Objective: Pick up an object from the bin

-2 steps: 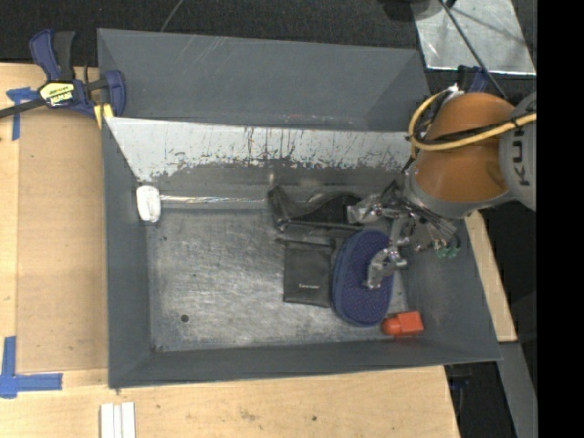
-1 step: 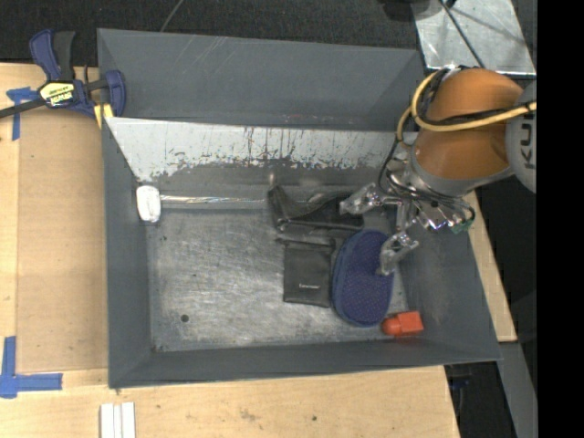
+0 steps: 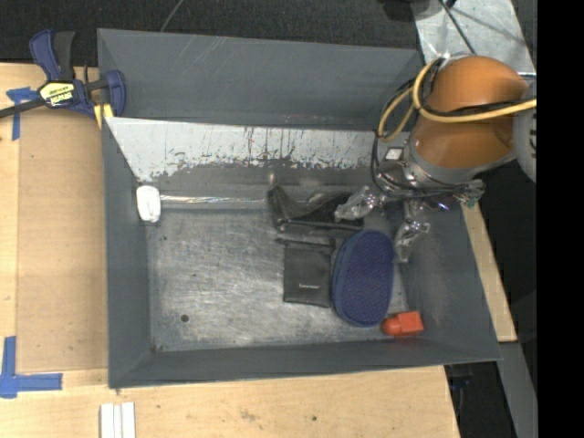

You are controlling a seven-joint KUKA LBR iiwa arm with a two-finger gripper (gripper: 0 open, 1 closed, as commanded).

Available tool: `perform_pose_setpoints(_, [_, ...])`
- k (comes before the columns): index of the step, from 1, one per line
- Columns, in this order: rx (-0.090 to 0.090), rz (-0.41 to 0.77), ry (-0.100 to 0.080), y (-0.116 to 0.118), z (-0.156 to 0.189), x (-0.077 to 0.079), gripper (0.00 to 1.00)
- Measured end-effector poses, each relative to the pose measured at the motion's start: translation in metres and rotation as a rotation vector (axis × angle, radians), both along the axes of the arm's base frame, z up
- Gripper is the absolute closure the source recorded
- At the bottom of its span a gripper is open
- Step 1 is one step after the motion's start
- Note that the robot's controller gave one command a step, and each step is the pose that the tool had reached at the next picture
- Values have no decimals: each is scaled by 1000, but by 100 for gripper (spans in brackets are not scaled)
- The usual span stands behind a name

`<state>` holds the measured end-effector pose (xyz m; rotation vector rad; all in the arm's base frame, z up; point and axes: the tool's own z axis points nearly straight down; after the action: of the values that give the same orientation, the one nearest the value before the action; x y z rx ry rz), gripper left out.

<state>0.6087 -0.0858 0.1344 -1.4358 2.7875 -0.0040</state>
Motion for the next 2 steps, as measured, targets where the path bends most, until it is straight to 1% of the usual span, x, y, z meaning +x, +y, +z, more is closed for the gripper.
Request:
perform_pose_setpoints(1, [-2,256,-18,1,-23,12,0])
perform_pose_setpoints(2, [-1,324,1,-2,-36,2,0])
